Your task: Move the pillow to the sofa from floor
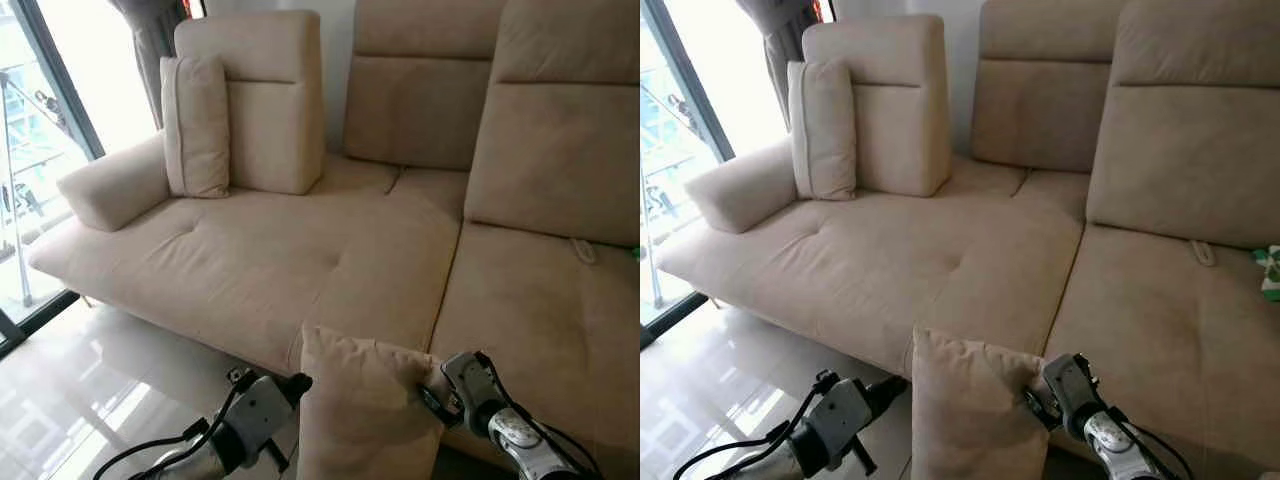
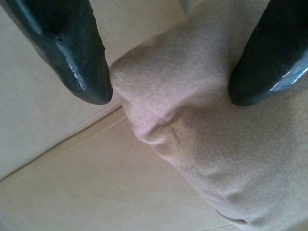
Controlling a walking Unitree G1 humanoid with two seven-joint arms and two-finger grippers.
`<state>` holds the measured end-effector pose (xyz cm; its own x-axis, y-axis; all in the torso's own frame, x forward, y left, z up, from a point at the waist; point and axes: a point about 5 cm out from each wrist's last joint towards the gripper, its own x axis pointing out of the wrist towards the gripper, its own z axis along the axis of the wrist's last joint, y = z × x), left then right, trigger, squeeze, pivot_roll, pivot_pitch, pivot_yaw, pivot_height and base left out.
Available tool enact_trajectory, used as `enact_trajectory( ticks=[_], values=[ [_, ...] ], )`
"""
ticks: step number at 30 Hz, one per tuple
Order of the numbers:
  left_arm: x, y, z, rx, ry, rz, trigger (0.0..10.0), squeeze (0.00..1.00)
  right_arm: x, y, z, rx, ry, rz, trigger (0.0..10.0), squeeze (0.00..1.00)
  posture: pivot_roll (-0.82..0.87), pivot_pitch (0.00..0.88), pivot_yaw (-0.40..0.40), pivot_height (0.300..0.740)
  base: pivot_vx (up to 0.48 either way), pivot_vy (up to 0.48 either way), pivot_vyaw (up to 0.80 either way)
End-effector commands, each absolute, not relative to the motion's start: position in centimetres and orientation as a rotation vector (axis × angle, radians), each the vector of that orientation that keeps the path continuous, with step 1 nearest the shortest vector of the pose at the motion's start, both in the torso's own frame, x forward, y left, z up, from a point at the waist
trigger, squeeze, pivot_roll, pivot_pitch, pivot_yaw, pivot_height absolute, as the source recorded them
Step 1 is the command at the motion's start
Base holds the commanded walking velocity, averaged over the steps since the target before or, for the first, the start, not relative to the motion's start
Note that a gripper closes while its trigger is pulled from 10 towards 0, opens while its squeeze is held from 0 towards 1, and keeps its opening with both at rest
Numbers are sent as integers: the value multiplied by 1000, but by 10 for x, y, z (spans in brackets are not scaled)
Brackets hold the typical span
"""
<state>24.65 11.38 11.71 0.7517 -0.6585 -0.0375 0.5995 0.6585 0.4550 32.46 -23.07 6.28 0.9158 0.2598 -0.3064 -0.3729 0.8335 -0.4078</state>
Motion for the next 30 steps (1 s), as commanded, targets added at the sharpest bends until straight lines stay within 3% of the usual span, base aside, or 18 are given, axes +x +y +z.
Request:
enact_trajectory(
  ticks=[1,5,6,7,8,19,22,24,30],
  values=[
    [244,118,115,502,-112,-715,10000,0,320,-225,53,-481,288,366,10000,0,315,182,126,573,0,0,0],
    [242,119,117,506,-105,-715,10000,0,322,-224,53,-495,293,353,10000,0,319,183,124,573,0,0,0],
    [241,119,117,508,-101,-713,10000,0,323,-224,54,-504,291,350,4941,0,318,181,121,573,0,0,0],
    [241,119,117,508,-101,-713,10000,0,323,-224,54,-504,291,350,4941,0,318,181,121,573,0,0,0],
    [241,119,118,509,-98,-710,10000,0,325,-222,55,-510,287,349,0,0,317,178,118,573,0,0,0],
    [247,111,122,497,-106,-694,10000,0,325,-220,57,-560,253,348,0,0,282,148,91,573,0,0,0],
    [255,107,123,512,-134,-701,10000,0,316,-216,53,-757,176,428,0,0,242,123,66,573,0,0,0],
    [255,107,123,512,-134,-701,10000,0,316,-216,53,-757,176,428,0,0,242,123,66,573,0,0,0],
    [272,113,119,588,-114,-731,10000,0,297,-211,47,-1025,72,633,0,0,165,90,48,573,0,0,0]
  ],
)
